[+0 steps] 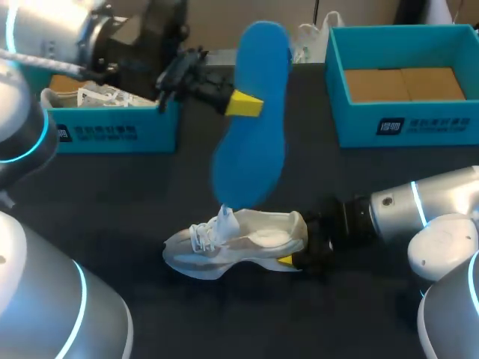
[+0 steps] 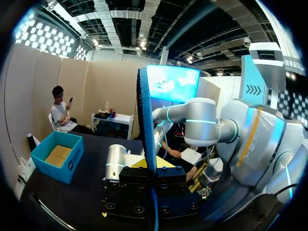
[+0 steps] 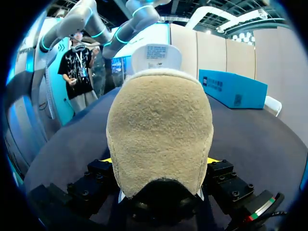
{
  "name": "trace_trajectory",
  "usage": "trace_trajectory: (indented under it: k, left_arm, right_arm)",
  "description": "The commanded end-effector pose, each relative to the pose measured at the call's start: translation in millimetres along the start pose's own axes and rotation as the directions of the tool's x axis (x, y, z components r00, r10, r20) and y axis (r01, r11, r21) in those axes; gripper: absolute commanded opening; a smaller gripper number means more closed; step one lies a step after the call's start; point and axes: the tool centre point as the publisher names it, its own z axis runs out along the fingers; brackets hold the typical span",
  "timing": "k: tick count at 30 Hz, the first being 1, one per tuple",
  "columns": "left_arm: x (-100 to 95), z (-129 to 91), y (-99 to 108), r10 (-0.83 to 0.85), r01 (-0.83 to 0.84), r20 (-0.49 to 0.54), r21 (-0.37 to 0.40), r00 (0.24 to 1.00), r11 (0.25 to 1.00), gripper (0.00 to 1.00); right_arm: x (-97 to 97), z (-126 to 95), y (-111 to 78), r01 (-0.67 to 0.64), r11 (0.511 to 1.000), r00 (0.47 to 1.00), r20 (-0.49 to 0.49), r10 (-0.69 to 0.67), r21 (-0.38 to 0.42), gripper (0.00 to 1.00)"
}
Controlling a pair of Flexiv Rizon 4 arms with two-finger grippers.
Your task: Take the shoe out of the shoebox, open the shoe tongue, remove and reinsert the insole, then place the shoe into the shoebox
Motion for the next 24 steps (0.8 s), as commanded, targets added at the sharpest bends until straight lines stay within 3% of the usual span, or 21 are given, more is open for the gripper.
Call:
trace_trajectory:
  k: [1,8,17,24]
  left_arm:
    - [17.1,-17,10,0.003,-0.004,0.021,0.049,1.0,0.999,0.0]
    - [17.1,-17,10,0.003,-0.004,0.021,0.049,1.0,0.999,0.0]
    - [54.9,-34,2,-0.01,0.003,0.074,0.094,0.997,0.996,0.0]
    - [65.4,-49,3,-0.004,-0.006,0.082,0.129,0.997,0.992,0.0]
  right_arm:
    - [1.1,0,2.4,0.0,1.0,1.0,0.002,0.0,0.006,0.0]
    - [1.1,0,2.4,0.0,1.0,1.0,0.002,0.0,0.006,0.0]
    - [1.1,0,2.4,0.0,1.0,1.0,0.002,0.0,0.006,0.0]
    - [1.1,0,2.4,0.0,1.0,1.0,0.002,0.0,0.006,0.0]
